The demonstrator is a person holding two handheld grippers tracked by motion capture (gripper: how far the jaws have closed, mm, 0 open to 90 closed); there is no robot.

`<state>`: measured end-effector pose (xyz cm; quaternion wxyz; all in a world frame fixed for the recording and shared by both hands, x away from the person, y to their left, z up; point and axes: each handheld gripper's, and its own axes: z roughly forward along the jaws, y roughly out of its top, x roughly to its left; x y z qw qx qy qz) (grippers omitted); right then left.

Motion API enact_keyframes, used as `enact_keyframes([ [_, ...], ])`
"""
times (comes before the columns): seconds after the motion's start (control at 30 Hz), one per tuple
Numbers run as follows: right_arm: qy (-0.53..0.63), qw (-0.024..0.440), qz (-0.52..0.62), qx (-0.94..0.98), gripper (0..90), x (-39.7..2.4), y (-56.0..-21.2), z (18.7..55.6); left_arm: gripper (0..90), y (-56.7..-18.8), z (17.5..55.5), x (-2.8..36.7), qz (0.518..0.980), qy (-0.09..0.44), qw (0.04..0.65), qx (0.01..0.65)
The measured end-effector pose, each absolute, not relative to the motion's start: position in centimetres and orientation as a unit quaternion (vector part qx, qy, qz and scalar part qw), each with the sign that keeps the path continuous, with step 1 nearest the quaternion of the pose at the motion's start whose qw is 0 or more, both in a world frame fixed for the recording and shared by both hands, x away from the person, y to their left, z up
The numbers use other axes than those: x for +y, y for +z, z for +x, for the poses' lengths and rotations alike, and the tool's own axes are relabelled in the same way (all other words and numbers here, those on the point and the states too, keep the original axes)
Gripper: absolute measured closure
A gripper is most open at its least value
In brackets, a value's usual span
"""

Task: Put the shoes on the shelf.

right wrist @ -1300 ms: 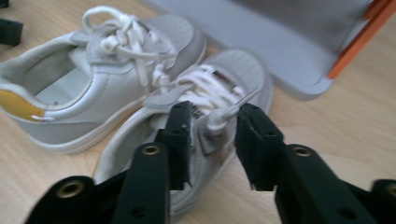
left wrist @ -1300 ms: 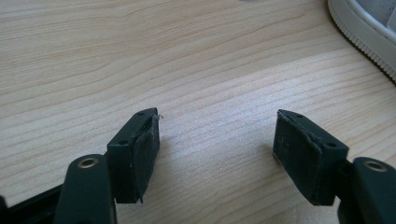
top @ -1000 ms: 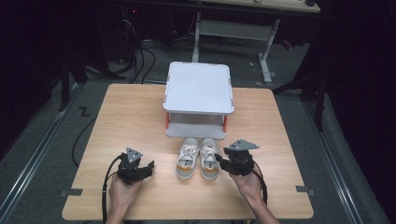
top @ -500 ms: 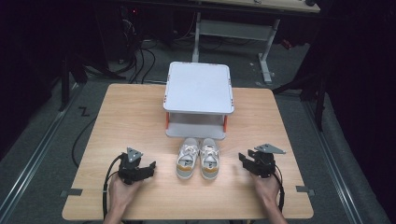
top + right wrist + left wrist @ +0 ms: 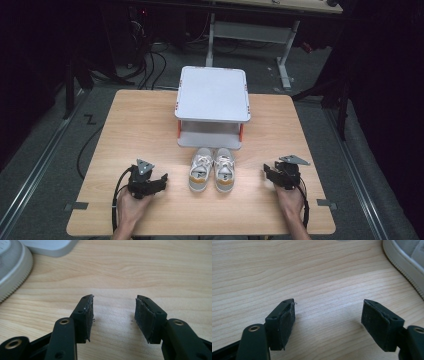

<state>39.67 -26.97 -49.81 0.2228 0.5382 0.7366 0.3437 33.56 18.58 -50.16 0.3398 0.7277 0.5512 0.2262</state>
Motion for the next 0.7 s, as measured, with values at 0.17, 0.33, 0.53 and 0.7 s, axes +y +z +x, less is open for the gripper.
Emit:
enact_keyframes([
  [0.17,0.331,0.236,0.531,0.744,46.6,-26.9,-50.1,39.7,28.1,-48.7,33.2,18.0,0.719,0.21,0.366,0.553],
  [0.33,0.325,0.24,0.525,0.749,44.7,-26.7,-50.1,39.7,28.5,-46.8,32.5,16.8,0.722,0.203,0.392,0.532],
  [0.53,0.326,0.239,0.524,0.75,44.3,-26.7,-50.1,39.7,27.7,-45.2,32.1,14.6,0.744,0.196,0.394,0.503],
  [0.7,0.326,0.239,0.523,0.751,44.3,-26.7,-50.1,39.7,27.6,-44.2,31.7,12.7,0.759,0.195,0.393,0.48],
])
